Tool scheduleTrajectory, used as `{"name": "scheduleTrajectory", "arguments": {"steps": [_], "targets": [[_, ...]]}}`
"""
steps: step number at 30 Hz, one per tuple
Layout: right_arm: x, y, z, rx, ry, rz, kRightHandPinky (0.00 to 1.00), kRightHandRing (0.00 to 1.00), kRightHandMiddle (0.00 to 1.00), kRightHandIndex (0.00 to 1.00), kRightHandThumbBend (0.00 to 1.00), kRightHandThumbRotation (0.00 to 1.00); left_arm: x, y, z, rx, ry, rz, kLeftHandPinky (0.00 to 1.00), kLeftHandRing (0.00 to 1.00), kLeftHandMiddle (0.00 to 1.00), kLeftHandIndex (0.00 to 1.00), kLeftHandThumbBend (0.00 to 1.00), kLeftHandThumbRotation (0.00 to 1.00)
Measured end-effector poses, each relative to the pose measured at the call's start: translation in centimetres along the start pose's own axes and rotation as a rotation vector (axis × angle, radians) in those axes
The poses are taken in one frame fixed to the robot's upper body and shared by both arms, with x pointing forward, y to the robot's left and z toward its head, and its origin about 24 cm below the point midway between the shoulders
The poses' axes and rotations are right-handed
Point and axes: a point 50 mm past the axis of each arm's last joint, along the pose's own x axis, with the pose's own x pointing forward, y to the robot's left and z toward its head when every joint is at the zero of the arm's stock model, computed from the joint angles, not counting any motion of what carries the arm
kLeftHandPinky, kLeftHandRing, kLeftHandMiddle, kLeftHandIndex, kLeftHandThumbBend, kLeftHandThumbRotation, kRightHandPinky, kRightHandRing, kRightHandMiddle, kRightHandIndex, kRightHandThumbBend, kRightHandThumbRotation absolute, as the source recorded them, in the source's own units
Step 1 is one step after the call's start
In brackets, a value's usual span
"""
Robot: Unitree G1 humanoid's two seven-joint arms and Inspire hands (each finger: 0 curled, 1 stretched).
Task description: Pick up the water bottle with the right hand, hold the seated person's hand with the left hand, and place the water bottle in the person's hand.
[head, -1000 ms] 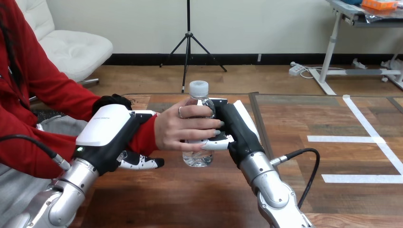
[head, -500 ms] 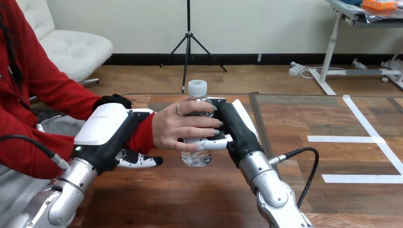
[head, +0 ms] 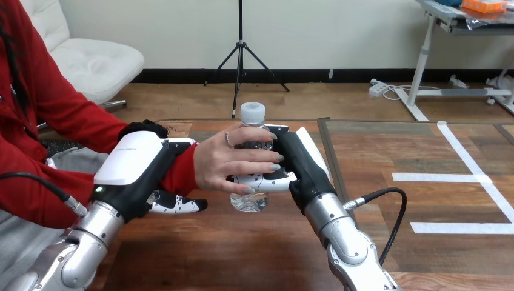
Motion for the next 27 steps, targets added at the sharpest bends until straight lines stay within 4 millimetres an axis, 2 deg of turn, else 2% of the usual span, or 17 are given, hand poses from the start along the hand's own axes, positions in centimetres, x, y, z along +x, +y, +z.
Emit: {"name": "scheduleTrajectory", "arguments": {"steps": [5,14,21,27], "targets": [[0.1,-0.1,0.1,-0.024,0.01,0.016,0.57,0.7,0.72,0.71,0.93,0.17,-0.1,-0.1,-0.1,0.005,0.006,0.0,0.51,0.56,0.6,0.63,0.83,0.18],[0.2,-0.7,0.4,-0.063,0.018,0.042,0.75,0.87,0.84,0.86,0.99,0.35,-0.3,-0.2,-0.2,0.005,0.015,0.008,0.55,0.6,0.64,0.67,0.91,0.3],[0.2,-1.3,0.7,-0.084,0.018,0.044,0.83,0.92,0.89,0.91,1.0,0.43,-0.4,-0.3,-0.2,0.003,0.018,0.015,0.61,0.66,0.71,0.73,0.97,0.38],[0.1,-2.0,0.8,-0.104,0.026,0.043,0.88,0.95,0.91,0.94,1.0,0.5,-0.4,-0.2,-0.2,0.003,0.02,0.017,0.69,0.74,0.79,0.83,1.0,0.44]]}}
